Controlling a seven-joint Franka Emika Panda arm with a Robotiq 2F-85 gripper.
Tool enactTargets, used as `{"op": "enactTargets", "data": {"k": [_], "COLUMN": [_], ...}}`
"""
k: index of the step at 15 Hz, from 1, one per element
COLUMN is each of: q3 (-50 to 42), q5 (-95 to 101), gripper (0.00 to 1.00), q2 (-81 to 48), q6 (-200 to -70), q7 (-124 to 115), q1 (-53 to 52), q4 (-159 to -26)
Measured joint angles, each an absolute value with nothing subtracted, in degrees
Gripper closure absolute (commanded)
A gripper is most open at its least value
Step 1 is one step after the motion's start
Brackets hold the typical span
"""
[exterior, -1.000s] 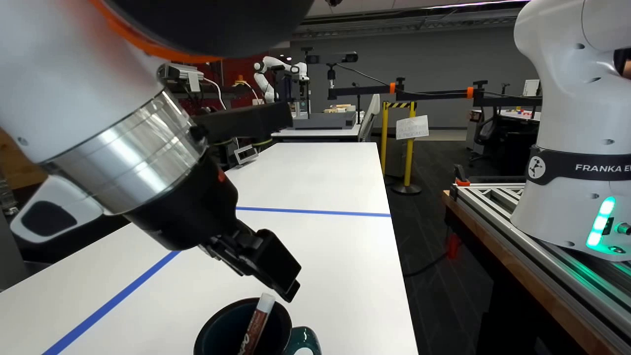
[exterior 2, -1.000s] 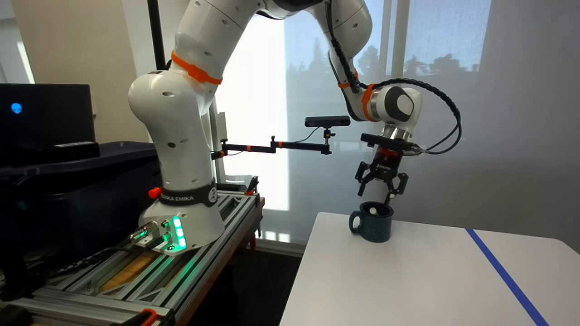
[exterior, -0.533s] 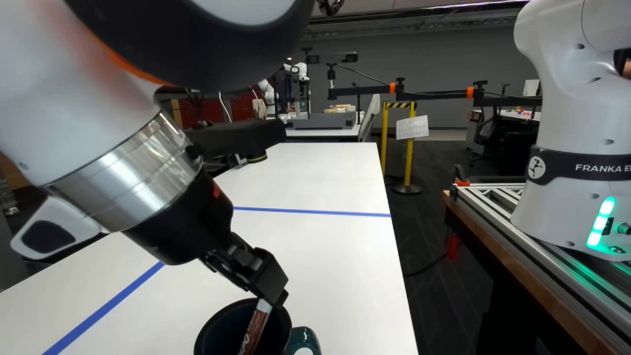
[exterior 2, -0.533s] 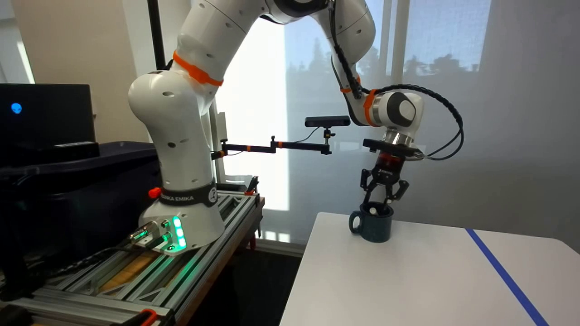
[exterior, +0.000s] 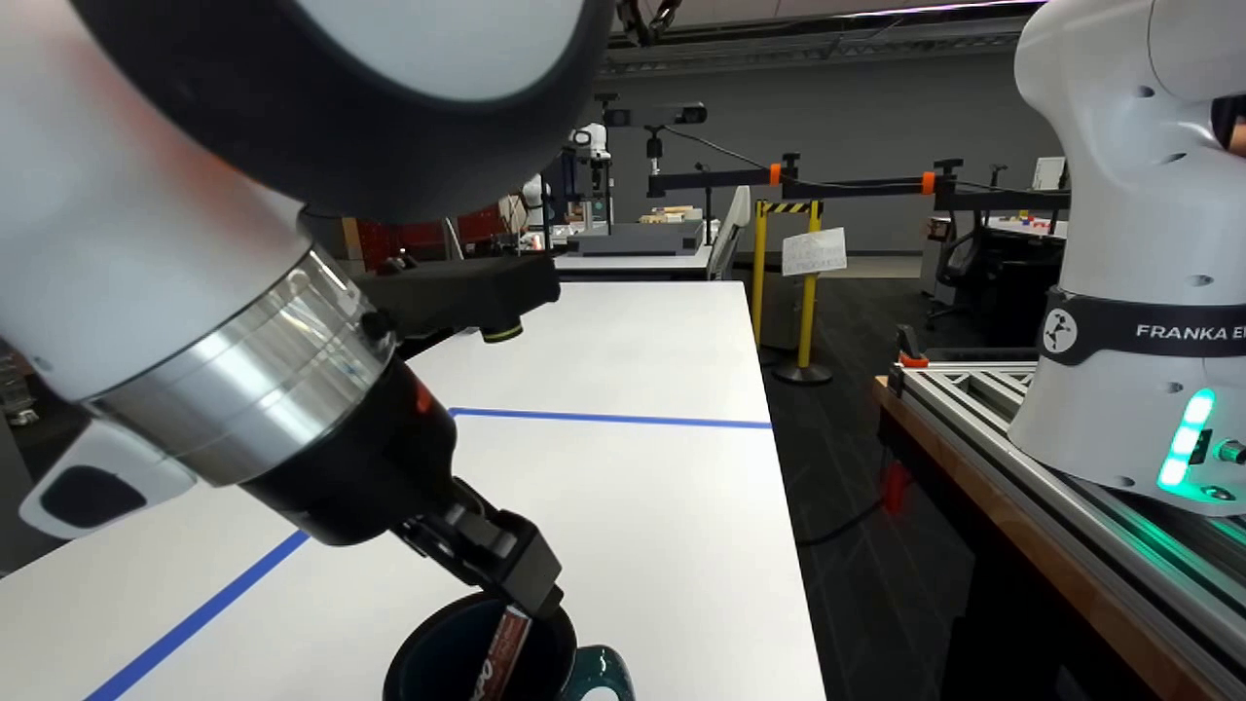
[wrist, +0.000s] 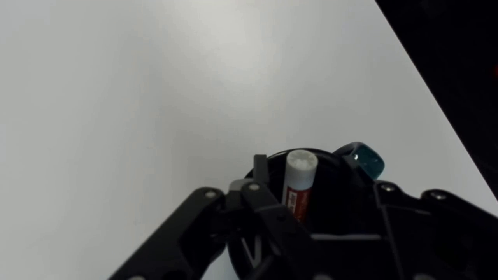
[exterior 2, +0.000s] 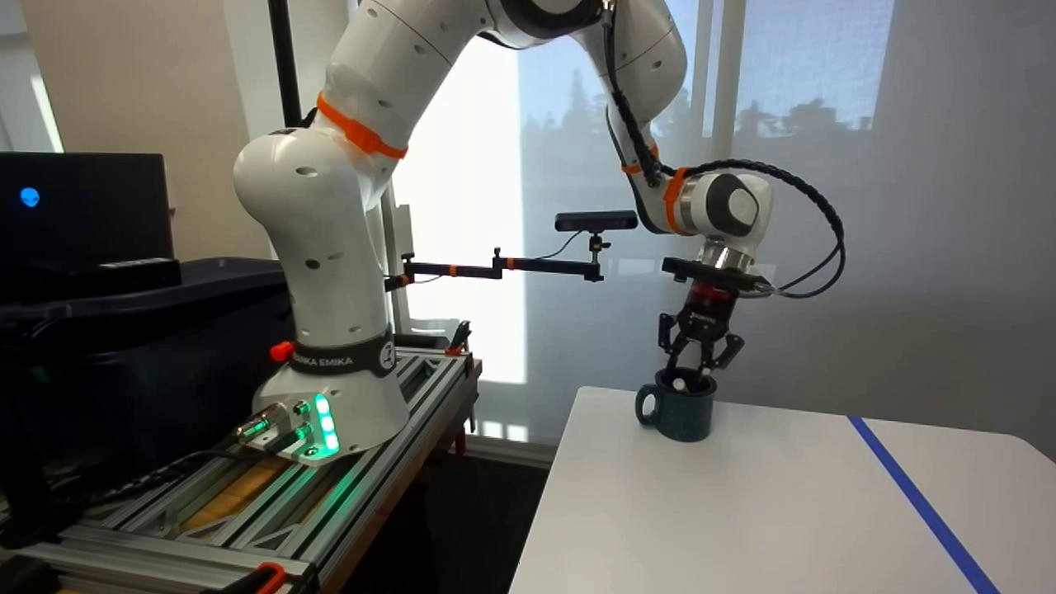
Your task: Take the marker out of the cup
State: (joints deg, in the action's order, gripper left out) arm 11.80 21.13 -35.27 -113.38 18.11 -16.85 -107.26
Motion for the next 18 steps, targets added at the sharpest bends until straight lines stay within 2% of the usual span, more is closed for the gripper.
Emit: {"op": "enactTargets", "data": {"k": [2, 3, 4, 5, 6, 7, 18], "q3": [11.79, 11.79, 11.79, 11.79, 11.79, 11.79, 13.80], "q5": [21.18, 21.22, 21.28, 21.35, 21.51, 21.64, 20.71], "gripper": [0.70, 0.79, 0.83, 0.96, 0.99, 0.95, 0.95], "q2": [-35.86, -36.11, -36.35, -36.54, -36.68, -36.75, -30.63], "q6": [-113.38, -113.38, -113.39, -113.39, -113.39, -113.38, -110.29], "q7": [18.11, 18.11, 18.11, 18.11, 18.11, 18.11, 21.68], "q1": [-16.85, -16.86, -16.85, -16.85, -16.86, -16.87, -15.82], "q4": [-106.85, -106.65, -106.44, -106.32, -106.25, -106.17, -109.47]}}
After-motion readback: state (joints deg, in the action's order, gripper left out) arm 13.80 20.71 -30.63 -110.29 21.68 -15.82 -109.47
